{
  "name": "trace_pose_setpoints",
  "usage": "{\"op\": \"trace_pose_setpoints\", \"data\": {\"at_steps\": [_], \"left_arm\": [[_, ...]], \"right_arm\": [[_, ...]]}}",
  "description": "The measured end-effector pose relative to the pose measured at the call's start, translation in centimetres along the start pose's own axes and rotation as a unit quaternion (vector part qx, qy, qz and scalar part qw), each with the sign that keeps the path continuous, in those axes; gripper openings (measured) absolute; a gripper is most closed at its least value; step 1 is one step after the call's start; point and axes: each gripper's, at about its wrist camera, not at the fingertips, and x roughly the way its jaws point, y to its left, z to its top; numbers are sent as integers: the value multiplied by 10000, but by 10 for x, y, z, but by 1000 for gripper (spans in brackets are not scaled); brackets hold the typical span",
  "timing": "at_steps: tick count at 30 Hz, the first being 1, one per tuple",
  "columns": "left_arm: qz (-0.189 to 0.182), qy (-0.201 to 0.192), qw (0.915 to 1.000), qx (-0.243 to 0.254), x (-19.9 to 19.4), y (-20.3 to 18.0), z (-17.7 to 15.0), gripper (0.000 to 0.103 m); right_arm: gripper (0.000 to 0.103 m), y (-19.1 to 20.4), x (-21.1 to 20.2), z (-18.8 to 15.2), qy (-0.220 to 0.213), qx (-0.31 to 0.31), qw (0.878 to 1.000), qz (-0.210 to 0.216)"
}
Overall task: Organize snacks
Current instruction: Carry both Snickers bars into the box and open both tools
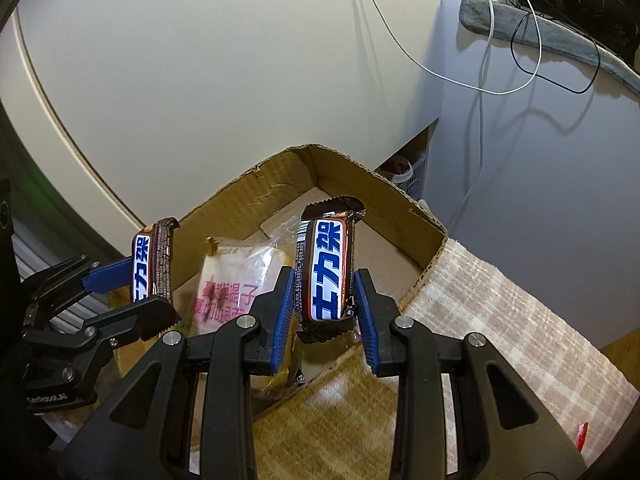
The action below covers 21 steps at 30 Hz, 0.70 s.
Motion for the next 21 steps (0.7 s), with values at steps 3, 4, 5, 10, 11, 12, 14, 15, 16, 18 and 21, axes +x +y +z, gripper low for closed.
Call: {"op": "trace_pose_setpoints", "data": {"at_steps": [3, 4, 5, 10, 11, 12, 14, 15, 16, 18, 21], "left_arm": [[32, 9, 10000, -6, 0, 0, 0, 48], [28, 13, 10000, -11, 1, 0, 0, 48], [22, 18, 10000, -9, 1, 0, 0, 48], [84, -26, 9999, -51, -2, 3, 0, 49], [88, -35, 9999, -53, -2, 2, 1, 49], [95, -44, 9999, -49, -3, 2, 1, 49], [104, -66, 9999, -33, -6, 1, 1, 49], [106, -75, 9999, -21, -7, 1, 1, 49], [112, -86, 9999, -15, -7, 0, 1, 49], [103, -107, 9999, -12, -10, -2, 0, 49], [81, -144, 9999, 1, -15, -5, -1, 49]], "right_arm": [[32, 0, 4, 1, 1, -22, 10000, -26], [33, 1, 4, 2, -4, -30, 10000, -39], [33, 1, 3, 2, -20, -34, 10000, -42], [61, 1, -1, 3, -103, -9, 9999, -122], [65, 0, -4, 3, -175, 10, 9997, -168], [68, -1, -7, 3, -221, 21, 9996, -188], [68, -3, -11, 2, -254, 72, 9994, -234], [68, -4, -13, 3, -268, 108, 9993, -248], [68, -5, -14, 2, -275, 128, 9992, -253], [68, -6, -18, 1, -262, 176, 9991, -291], [68, -7, -22, -1, -253, 212, 9990, -295]]}}
